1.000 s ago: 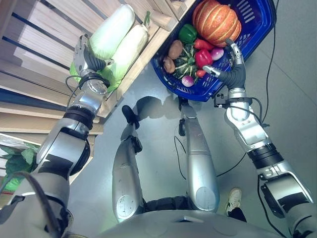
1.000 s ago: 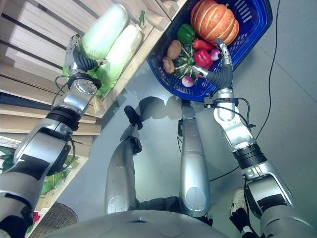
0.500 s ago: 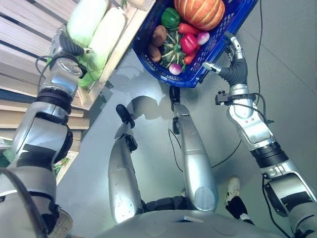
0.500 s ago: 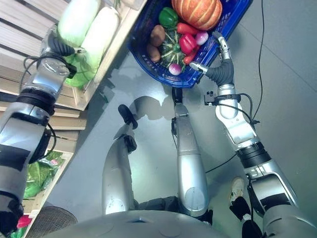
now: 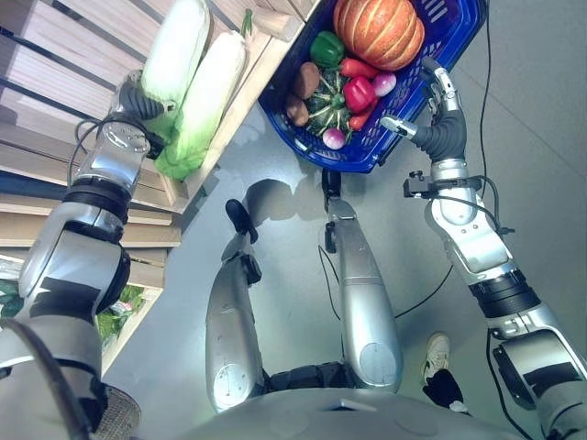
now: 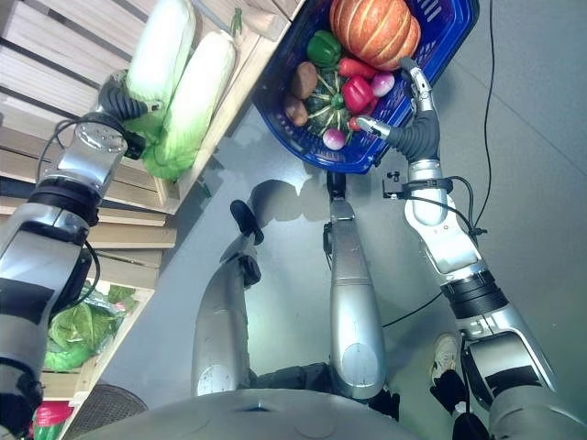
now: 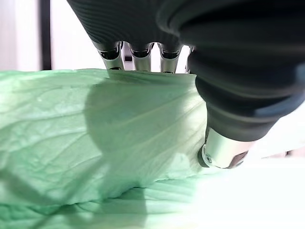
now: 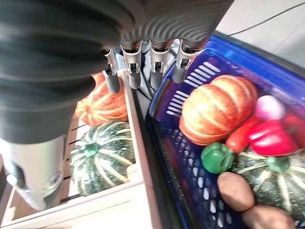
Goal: Pick up fruits and vegetables into the basket
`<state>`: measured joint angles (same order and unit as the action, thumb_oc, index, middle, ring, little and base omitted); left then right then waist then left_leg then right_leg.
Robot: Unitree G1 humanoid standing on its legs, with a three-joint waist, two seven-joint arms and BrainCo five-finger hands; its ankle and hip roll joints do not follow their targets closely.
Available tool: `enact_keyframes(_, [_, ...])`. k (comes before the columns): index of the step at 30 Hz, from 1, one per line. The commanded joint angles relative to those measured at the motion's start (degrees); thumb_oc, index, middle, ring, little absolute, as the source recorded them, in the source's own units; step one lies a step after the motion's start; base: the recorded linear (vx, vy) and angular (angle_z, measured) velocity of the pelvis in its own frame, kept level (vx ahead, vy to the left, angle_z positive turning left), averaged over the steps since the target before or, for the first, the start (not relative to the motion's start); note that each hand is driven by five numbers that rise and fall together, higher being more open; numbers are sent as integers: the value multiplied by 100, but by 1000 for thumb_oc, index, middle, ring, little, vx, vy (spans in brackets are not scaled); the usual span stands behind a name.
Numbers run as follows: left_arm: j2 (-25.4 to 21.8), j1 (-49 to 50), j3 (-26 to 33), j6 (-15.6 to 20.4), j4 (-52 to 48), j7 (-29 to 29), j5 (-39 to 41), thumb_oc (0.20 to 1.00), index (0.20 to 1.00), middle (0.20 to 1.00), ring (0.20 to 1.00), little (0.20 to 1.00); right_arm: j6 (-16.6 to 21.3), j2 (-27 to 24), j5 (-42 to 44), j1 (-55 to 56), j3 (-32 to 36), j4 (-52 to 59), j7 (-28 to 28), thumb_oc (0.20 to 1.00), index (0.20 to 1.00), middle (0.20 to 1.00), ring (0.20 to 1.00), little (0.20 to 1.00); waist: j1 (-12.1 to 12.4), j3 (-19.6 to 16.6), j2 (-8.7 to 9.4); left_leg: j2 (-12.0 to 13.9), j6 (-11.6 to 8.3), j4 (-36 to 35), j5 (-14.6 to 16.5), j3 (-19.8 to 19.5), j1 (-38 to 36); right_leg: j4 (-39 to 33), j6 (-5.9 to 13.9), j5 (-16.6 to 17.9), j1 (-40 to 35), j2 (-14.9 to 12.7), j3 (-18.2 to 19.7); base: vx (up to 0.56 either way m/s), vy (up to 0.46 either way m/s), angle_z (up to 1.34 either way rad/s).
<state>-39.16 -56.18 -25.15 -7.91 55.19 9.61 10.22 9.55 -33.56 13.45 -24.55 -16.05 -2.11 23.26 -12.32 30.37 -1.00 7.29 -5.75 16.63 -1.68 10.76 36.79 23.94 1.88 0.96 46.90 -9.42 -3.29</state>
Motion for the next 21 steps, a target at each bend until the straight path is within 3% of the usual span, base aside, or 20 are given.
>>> enact_keyframes(1, [663, 1149, 183, 404, -199, -468, 687, 200, 200, 200, 200, 200, 471, 24, -53, 370, 314, 377, 109, 1000, 1000, 1000, 1000, 1000, 4, -58, 160, 184, -97, 342, -46, 62, 116, -98, 394, -32, -374, -37, 6, -2, -32, 5])
enact_keyframes(14, [610, 2185, 645, 1493, -1462, -160, 849, 200, 200, 200, 200, 200, 765, 43, -96, 656, 516, 747, -64, 1000, 1000, 1000, 1000, 1000, 325, -58, 183, 157, -48, 60, 12, -8, -943, -394, 457, -66, -1514, -223, -290, -7, -29, 3])
enact_keyframes(21, [428, 2711, 817, 2433, -2586, 97, 622, 200, 200, 200, 200, 200, 992, 52, 429, 803, 460, 1006, -935, 1000, 1000, 1000, 1000, 1000, 526, -58, 201, 130, -33, -159, 3, -26, -1557, -653, 487, -38, -2211, -320, -446, -16, -33, 4])
